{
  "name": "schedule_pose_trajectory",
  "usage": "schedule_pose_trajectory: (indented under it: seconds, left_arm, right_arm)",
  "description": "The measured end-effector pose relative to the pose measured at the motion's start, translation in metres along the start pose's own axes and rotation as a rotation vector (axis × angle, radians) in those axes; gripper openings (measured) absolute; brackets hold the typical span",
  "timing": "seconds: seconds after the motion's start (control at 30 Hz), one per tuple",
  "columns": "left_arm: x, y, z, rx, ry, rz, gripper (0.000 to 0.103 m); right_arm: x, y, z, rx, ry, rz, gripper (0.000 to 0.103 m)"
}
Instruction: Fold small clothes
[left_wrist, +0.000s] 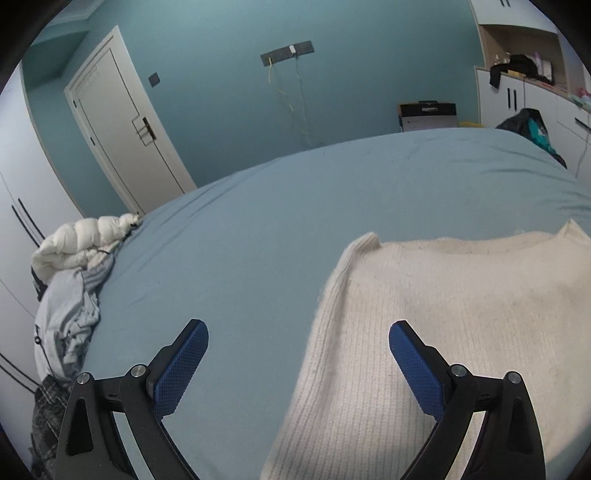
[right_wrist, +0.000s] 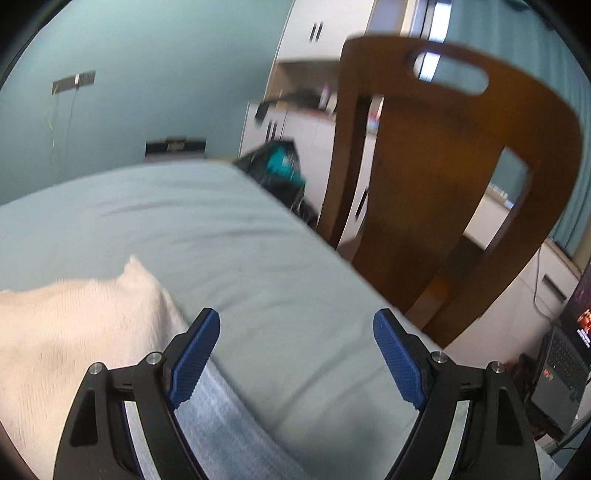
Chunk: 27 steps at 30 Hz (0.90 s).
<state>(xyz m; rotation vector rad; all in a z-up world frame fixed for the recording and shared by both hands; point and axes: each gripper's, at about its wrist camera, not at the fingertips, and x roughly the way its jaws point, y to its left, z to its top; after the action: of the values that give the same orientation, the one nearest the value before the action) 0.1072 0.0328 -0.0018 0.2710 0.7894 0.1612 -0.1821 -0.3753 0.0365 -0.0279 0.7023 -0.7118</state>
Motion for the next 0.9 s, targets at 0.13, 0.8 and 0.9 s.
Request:
schedule_pose_trajectory:
  seconds: [0.13, 0.8, 0.9]
  left_arm:
    - [0.004, -0.004, -0.002, 0.018, 0.039, -0.033, 0.100]
    - [0.043, 0.001, -0.007, -0.011, 0.256, -0.321, 0.100]
    - [0.048, 0.000, -0.001, -0.031, 0.246, -0.353, 0.100]
  right_arm:
    - [0.004, 0.004, 0.000, -0.081, 0.070, 0.012, 0.083]
    - [0.063, -0.021, -0.011, 0.111, 0.442, 0.306, 0.083]
    - [0.080, -0.021, -0.016, 0.170, 0.549, 0.416, 0.083]
